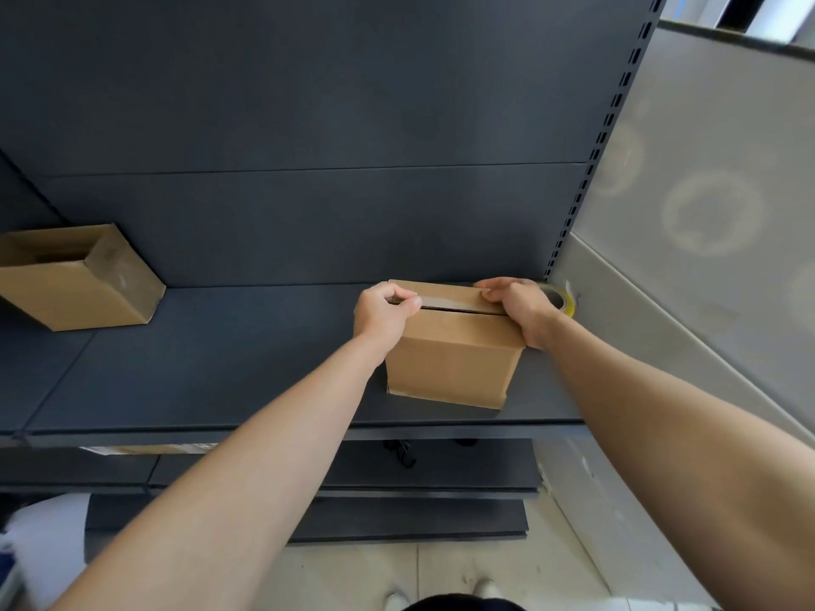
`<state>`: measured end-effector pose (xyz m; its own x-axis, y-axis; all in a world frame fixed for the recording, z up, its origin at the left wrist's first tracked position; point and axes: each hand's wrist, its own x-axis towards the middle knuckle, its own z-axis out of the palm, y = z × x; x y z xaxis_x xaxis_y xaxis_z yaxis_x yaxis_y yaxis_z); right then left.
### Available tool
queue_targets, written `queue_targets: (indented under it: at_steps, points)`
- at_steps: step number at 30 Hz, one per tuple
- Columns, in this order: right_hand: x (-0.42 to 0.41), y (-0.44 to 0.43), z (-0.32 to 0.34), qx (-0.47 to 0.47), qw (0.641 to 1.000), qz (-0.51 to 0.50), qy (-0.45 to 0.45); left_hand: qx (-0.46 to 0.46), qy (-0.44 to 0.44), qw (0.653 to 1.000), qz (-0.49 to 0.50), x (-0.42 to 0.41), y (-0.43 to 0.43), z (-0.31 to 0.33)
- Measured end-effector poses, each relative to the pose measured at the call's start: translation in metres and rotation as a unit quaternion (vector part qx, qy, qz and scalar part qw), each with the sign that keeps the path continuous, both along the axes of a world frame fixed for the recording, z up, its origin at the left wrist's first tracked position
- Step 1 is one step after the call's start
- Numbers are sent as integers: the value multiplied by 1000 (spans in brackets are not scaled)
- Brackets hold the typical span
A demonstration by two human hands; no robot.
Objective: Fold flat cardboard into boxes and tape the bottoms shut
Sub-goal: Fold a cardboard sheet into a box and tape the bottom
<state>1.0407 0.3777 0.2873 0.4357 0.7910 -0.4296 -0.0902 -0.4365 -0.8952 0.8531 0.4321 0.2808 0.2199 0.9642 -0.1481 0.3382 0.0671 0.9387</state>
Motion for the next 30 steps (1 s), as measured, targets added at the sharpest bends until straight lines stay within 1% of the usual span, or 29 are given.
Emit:
queue_targets:
  at_steps: [2, 5, 9, 11, 12, 14, 15, 17, 18, 19, 21, 22, 23, 24, 25, 26, 27, 28, 29, 30]
  points:
    - [-6, 4, -1, -1, 999, -33, -27, -19, -6, 1000, 1, -1, 1, 1]
    - [-8, 11, 0, -31, 995, -43, -82, -26, 0, 1000, -4, -3, 2, 2]
    - [-6, 17, -6, -43, 989, -47, -135, 4, 26, 1000, -2, -1, 0, 5]
    - [-7, 18, -7, -51, 985, -38, -158, 41, 73, 996, -19, 2, 0, 6]
    - [-7, 18, -8, -50, 984, -36, -169, 74, 117, 990, -30, 5, 1, 7]
    - [-9, 18, -8, -39, 981, -36, -188, 151, 213, 963, -71, 16, 2, 10]
    - [-10, 18, -7, -36, 980, -38, -194, 169, 227, 953, -106, 22, 2, 11]
    - [-9, 19, -8, -32, 980, -31, -193, 150, 184, 957, -169, 35, -3, 11]
    - [-7, 18, -8, -29, 984, -25, -174, 129, 154, 963, -180, 39, -7, 11]
    - [-4, 17, -8, -25, 989, -20, -141, 117, 130, 969, -174, 42, -8, 11]
    - [8, 13, -10, 4, 998, -33, -61, 103, 114, 974, -165, 42, -6, 9]
    - [19, 12, -14, 8, 997, -49, -59, 96, 116, 975, -164, 41, -5, 8]
    - [32, 11, -18, -6, 993, -58, -100, 89, 120, 975, -164, 40, -5, 9]
    - [46, 12, -24, -36, 983, -44, -172, 85, 121, 975, -163, 40, -4, 10]
    - [58, 13, -30, -85, 967, -7, -241, 80, 121, 976, -161, 41, -4, 11]
    - [68, 13, -33, -142, 944, 37, -297, 78, 122, 977, -157, 42, -5, 12]
    - [75, 14, -37, -178, 915, 88, -351, 76, 121, 978, -151, 43, -5, 12]
    - [79, 14, -40, -205, 890, 138, -384, 73, 121, 979, -144, 44, -6, 12]
    - [83, 14, -45, -229, 878, 168, -384, 69, 121, 981, -137, 45, -6, 12]
    - [85, 13, -48, -241, 875, 186, -378, 65, 120, 982, -130, 45, -7, 12]
